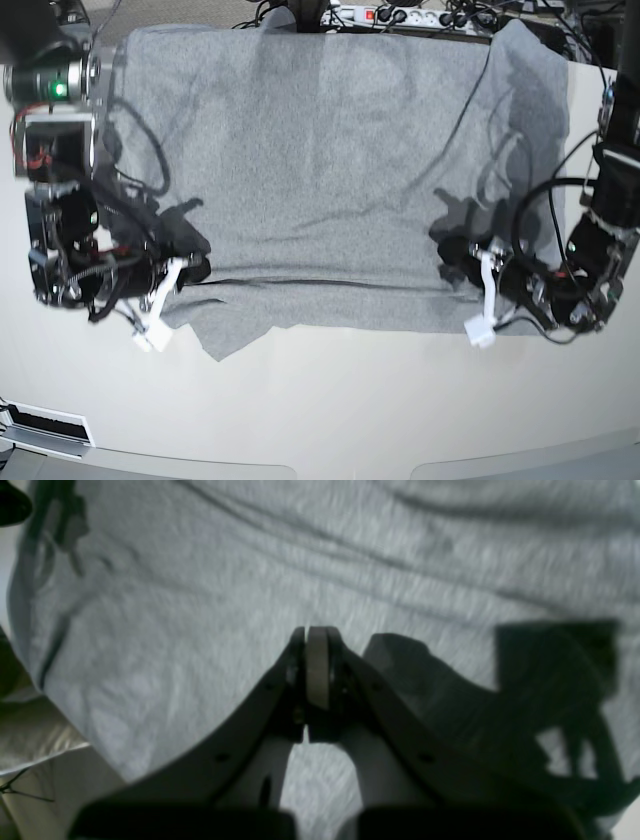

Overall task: Layout the t-shirt on the table in an organized manner, then fold the t-shirt properly
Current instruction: 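Grasp the hem edge with both grippers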

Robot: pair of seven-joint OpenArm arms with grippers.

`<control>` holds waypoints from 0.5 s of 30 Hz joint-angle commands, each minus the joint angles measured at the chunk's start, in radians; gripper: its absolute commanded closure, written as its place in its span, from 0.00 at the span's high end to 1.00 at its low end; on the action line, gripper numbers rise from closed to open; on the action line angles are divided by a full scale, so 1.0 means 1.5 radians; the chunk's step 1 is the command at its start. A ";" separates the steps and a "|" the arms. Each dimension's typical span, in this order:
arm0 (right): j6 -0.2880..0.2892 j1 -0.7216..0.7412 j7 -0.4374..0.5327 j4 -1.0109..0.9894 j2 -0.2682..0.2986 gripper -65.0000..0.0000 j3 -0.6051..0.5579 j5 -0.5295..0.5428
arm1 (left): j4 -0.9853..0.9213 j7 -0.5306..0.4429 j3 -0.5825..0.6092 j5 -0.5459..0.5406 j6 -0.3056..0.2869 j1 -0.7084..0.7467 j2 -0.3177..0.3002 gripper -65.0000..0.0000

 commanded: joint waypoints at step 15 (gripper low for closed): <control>0.003 -0.141 0.241 0.050 0.017 0.00 0.002 -0.247 | 0.023 -0.375 -0.004 0.379 -0.004 0.146 -0.011 0.00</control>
